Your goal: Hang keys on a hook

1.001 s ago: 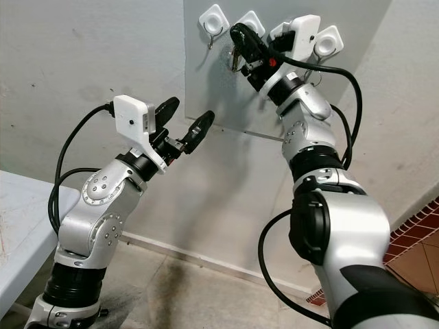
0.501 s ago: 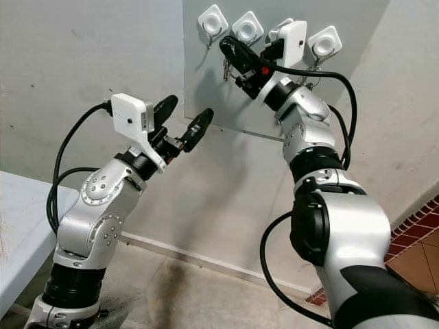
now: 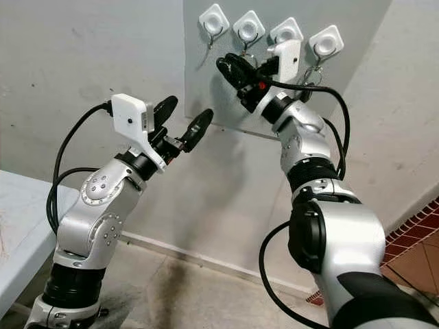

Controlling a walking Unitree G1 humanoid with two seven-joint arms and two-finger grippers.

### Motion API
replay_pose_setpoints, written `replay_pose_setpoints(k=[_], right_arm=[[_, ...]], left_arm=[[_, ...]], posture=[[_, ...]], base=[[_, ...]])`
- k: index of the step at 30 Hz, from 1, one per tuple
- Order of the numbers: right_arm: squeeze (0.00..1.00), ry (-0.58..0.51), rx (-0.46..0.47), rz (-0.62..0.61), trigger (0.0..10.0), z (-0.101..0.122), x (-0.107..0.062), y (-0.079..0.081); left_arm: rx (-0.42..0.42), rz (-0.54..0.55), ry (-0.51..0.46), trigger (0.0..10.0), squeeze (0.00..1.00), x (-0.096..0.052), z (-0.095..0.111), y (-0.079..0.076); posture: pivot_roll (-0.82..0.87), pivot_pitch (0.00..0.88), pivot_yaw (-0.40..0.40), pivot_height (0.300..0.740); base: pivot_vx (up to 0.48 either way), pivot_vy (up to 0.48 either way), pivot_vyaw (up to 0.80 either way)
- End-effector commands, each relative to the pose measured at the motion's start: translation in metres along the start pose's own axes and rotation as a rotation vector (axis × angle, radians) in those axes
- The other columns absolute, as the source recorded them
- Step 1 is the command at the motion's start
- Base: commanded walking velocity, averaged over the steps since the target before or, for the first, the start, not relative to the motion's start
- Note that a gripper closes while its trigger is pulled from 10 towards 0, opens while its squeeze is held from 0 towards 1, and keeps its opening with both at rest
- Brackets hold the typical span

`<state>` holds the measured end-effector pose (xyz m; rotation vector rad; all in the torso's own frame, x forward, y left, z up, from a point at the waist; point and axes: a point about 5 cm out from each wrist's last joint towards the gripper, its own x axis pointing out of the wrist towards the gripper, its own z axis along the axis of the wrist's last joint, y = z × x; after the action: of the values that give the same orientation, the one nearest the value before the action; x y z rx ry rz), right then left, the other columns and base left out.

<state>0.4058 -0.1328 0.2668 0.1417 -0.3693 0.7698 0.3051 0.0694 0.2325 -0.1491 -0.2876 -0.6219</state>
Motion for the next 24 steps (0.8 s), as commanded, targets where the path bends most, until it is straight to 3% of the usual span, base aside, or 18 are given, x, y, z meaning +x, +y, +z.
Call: replay_pose_setpoints(k=[1, 10, 11, 19, 24], right_arm=[[1.0, -0.014, 0.0, -0.02, 10.0, 0.0, -0.004, -0.003], [0.98, -0.07, 0.045, -0.094, 10.0, -0.018, -0.017, -0.001], [0.0, -0.09, 0.065, -0.131, 10.0, -0.025, -0.022, -0.001], [0.0, -0.11, 0.088, -0.194, 10.0, -0.05, -0.044, 0.005], [0.0, -0.083, 0.107, -0.232, 10.0, -0.075, -0.071, 0.015]], left_arm=[[-0.002, -0.009, -0.012, 10.0, 0.0, 0.001, 0.003, -0.003], [0.008, 0.016, -0.007, 10.0, 0.0, 0.0, -0.002, 0.0], [0.011, 0.037, -0.001, 10.0, 0.0, -0.001, -0.005, 0.002], [-0.033, 0.111, 0.03, 10.0, 0.0, -0.006, -0.022, 0.012], [-0.071, 0.168, 0.073, 10.0, 0.0, -0.013, -0.044, 0.021]], posture=[[0.07, 0.036, -0.054, 0.74], [0.06, 0.03, -0.05, 0.74], [0.06, 0.03, -0.05, 0.74], [0.04, 0.012, -0.047, 0.74], [0.04, 0.004, -0.044, 0.74]], base=[[0.0, 0.0, 0.0], [0.0, 0.0, 0.0], [0.0, 0.0, 0.0], [0.0, 0.0, 0.0], [0.0, 0.0, 0.0]])
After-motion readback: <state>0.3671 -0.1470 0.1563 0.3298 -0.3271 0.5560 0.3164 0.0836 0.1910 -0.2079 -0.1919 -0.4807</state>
